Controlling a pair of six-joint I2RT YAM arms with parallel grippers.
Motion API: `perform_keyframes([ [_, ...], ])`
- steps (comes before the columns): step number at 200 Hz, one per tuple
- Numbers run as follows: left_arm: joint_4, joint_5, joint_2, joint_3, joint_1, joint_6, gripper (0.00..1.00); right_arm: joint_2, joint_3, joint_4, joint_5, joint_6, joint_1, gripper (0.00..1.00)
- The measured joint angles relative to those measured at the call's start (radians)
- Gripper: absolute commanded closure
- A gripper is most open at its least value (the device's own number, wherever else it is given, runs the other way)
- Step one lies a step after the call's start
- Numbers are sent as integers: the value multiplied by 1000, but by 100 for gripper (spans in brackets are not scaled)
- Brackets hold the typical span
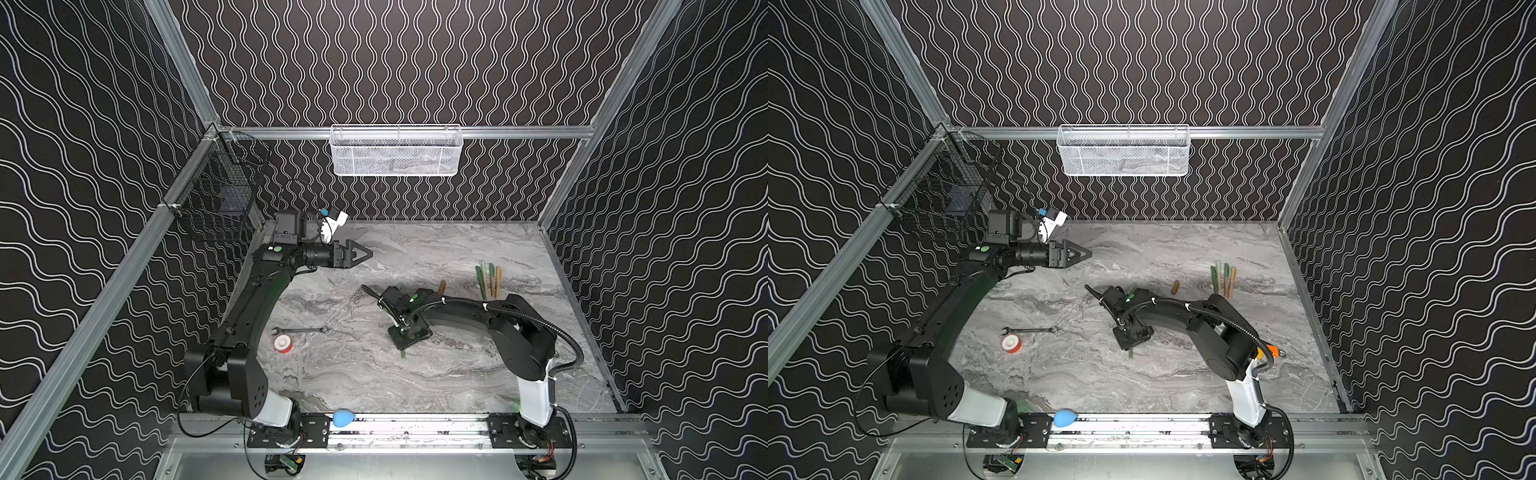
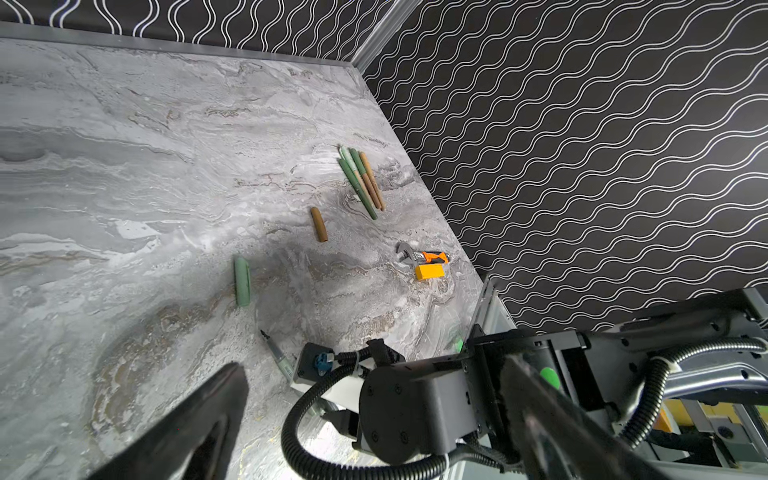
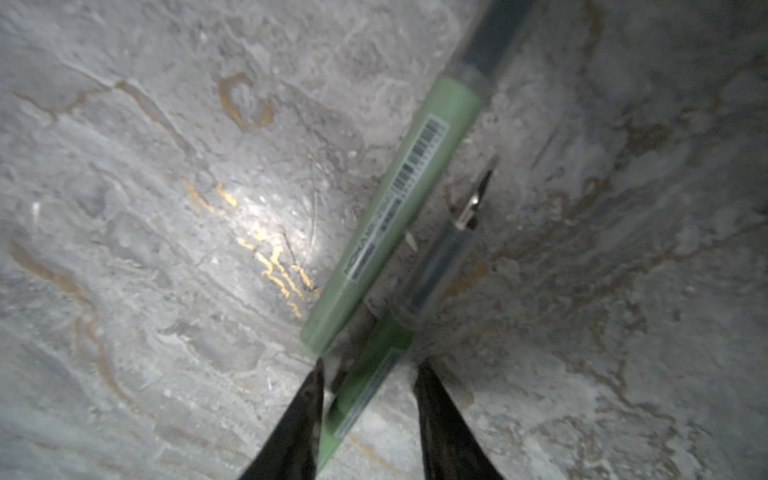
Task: Insert the pens into the pen caps
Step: 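Lift the light green pen with the right gripper while the left reaches for the cap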
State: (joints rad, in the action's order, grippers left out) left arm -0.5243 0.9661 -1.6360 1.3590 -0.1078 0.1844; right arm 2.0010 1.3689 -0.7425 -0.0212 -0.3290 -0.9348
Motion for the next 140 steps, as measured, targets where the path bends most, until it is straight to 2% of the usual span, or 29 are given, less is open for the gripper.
perform_keyframes([
  [73,15,0,0,-12,5,12,1,1,-21,-9,-23,-11,21,87],
  [99,20,1,-24,-8,6,21,1,-42,-82,19,23,-23,79,92],
  [140,24,-7,-91,40,-26,25,1,-168,-224,19,45,-29,213,93],
])
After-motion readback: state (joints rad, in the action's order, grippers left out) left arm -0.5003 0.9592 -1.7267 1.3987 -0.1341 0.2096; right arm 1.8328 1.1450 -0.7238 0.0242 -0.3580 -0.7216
